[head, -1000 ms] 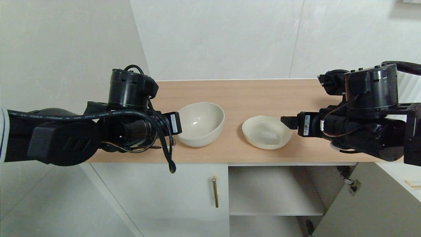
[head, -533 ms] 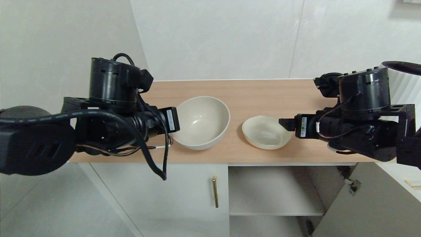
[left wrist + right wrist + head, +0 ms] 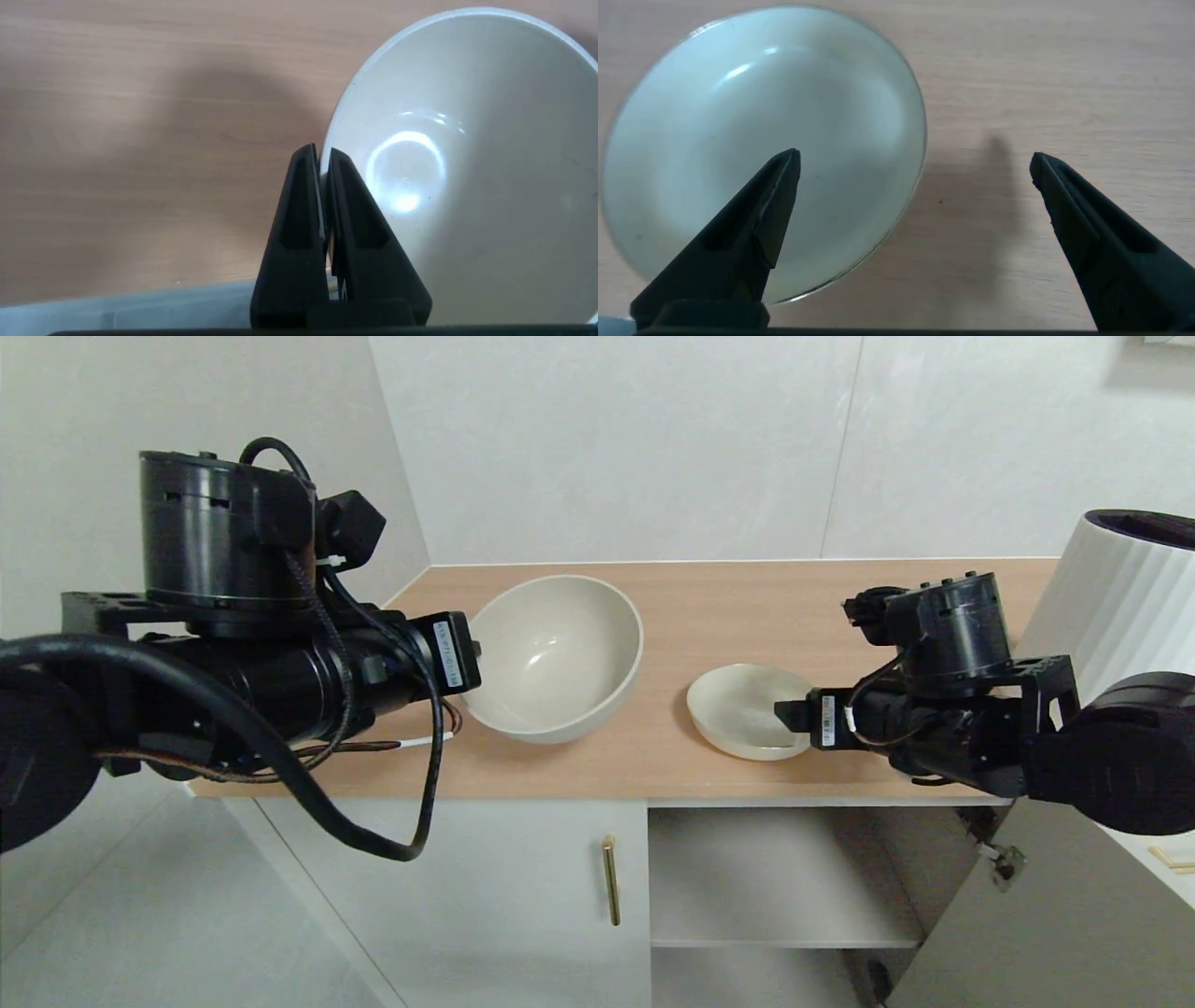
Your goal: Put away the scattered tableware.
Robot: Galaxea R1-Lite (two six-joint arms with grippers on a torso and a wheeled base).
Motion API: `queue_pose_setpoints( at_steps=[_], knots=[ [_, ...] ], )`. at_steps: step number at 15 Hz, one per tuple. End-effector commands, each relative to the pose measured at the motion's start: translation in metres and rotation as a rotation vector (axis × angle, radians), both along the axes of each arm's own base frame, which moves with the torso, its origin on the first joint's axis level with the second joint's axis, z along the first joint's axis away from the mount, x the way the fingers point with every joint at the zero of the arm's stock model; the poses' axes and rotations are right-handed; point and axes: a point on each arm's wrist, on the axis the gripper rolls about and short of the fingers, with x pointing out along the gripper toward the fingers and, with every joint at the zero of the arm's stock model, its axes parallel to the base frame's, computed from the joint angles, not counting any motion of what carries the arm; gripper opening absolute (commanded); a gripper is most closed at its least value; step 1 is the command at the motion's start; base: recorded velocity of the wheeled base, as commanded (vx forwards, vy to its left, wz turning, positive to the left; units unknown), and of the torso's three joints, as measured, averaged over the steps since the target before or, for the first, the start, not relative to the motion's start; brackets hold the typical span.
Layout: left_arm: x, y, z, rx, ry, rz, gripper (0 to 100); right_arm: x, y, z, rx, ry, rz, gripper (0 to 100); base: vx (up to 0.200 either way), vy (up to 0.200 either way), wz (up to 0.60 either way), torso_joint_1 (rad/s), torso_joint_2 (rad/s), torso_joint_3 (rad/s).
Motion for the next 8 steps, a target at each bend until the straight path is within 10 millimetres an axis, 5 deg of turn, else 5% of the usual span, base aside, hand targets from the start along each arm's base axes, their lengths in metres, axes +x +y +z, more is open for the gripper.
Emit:
queue_pose_setpoints(
  at_steps=[1, 3, 4, 8],
  knots=[
    [-0.0019, 0.0011, 0.0025, -0.005, -0.008, 0.001, 0, 0.0039, 0.0014, -0.0062, -0.009, 0.015, -0.003, 100, 0.0, 0.0, 0.0, 0.0, 0.0, 0.0],
    [-0.0024, 0.0009, 0.003, -0.006, -0.01, -0.001, 0, 0.0039, 0.002, -0.0068, -0.008, 0.017, -0.003, 100, 0.0, 0.0, 0.0, 0.0, 0.0, 0.0],
    [-0.0019, 0.0011, 0.0024, -0.004, -0.007, 0.001, 0, 0.0044, 0.0024, -0.0078, -0.009, 0.02, -0.001, 0, 0.0, 0.0, 0.0, 0.0, 0.0, 0.0],
    [-0.0002, 0.0002, 0.0002, 0.001, -0.001, 0.0, 0, 0.0004, 0.0012, -0.0006, 0.015, 0.004, 0.001, 0, 0.0, 0.0, 0.0, 0.0, 0.0, 0.0]
  ],
)
